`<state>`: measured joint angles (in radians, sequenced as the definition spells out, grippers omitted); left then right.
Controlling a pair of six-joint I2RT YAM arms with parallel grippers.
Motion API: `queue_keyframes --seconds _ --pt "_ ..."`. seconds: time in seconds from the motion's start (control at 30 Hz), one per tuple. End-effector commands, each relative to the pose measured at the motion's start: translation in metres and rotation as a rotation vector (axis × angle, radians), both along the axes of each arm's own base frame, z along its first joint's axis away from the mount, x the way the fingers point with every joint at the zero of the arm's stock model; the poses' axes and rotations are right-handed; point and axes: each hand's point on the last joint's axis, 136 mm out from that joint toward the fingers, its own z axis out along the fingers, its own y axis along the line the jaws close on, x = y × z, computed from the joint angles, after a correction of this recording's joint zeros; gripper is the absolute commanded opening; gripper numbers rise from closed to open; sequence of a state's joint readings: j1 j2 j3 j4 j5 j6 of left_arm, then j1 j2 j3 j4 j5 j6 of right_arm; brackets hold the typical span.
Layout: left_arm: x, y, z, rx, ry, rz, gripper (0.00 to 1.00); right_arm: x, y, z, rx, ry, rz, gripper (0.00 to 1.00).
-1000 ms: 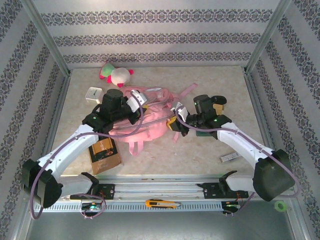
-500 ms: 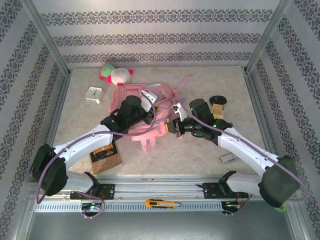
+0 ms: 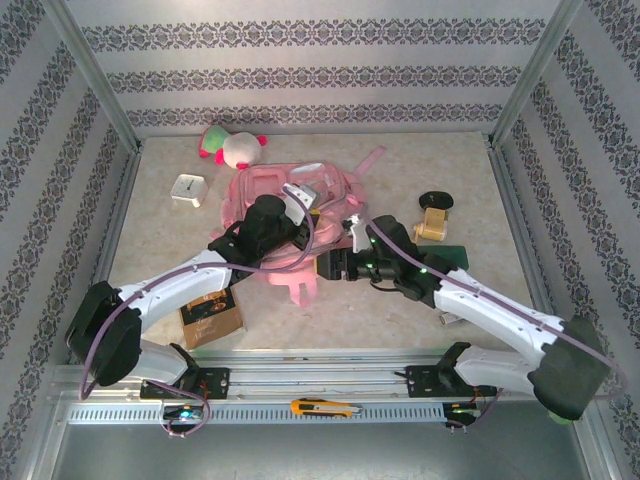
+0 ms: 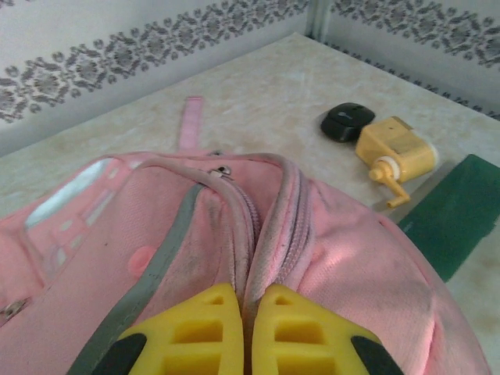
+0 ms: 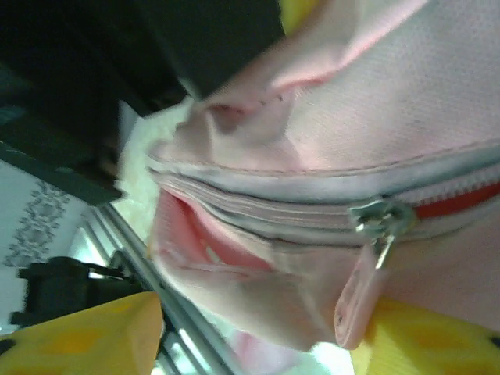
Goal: Pack books, pencil case, and school supplies into a backpack
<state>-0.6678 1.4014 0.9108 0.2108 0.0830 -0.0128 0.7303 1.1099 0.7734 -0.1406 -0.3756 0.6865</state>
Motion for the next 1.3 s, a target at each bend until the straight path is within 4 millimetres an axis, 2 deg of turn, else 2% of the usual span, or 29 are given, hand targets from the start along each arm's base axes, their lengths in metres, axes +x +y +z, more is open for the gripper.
queue_keyframes --seconds 0.0,0.17,0.3,0.4,0.57,0.7,0.73,0.83,0.93,0.97,1.07,1.17,1.27 --pt "-0.001 -0.016 0.036 -0.153 -0.108 -0.099 0.0 -0.001 -0.021 0.021 0.14 0.109 -0.117 0.7" --pt "-0.012 -0.024 0.043 -0.162 -0.154 -0.234 0.0 0.021 -0.066 0.011 0.248 0.266 -0.375 0.67" --pt "-0.019 -0.023 0.046 -0.155 -0.181 -0.312 0.0 0.036 -0.076 0.008 0.312 0.315 -0.424 0.66" --pt "-0.028 -0.023 0.047 -0.149 -0.192 -0.39 0.0 0.051 -0.072 0.014 0.355 0.312 -0.417 0.67" --pt "-0.041 -0.023 0.048 -0.165 -0.197 -0.486 0.0 0.074 -0.05 0.021 0.457 0.344 -0.384 0.69" --pt "-0.046 -0.022 0.05 -0.212 -0.184 -0.534 0.0 0.083 -0.027 0.013 0.472 0.384 -0.372 0.68" --pt "-0.047 -0.023 0.05 -0.216 -0.18 -0.549 0.0 0.085 -0.022 0.013 0.475 0.376 -0.377 0.64" --pt "-0.041 -0.02 0.043 -0.166 -0.162 -0.522 0.0 0.088 -0.016 0.012 0.509 0.359 -0.408 0.32" --pt "-0.018 -0.005 0.035 -0.067 -0.154 -0.378 0.0 0.087 -0.018 0.011 0.507 0.315 -0.484 0.07" --pt "-0.008 0.003 0.031 -0.029 -0.148 -0.307 0.0 0.086 -0.019 0.011 0.506 0.293 -0.509 0.01" --pt "0.014 0.028 0.029 0.037 -0.143 -0.132 0.0 0.087 -0.019 0.014 0.5 0.241 -0.554 0.0" --pt "0.016 0.046 0.041 0.031 -0.135 -0.028 0.18 0.094 -0.016 0.022 0.506 0.183 -0.583 0.0" --pt "0.005 0.06 0.047 -0.011 -0.058 0.04 0.32 0.103 -0.011 0.03 0.523 0.147 -0.609 0.0"
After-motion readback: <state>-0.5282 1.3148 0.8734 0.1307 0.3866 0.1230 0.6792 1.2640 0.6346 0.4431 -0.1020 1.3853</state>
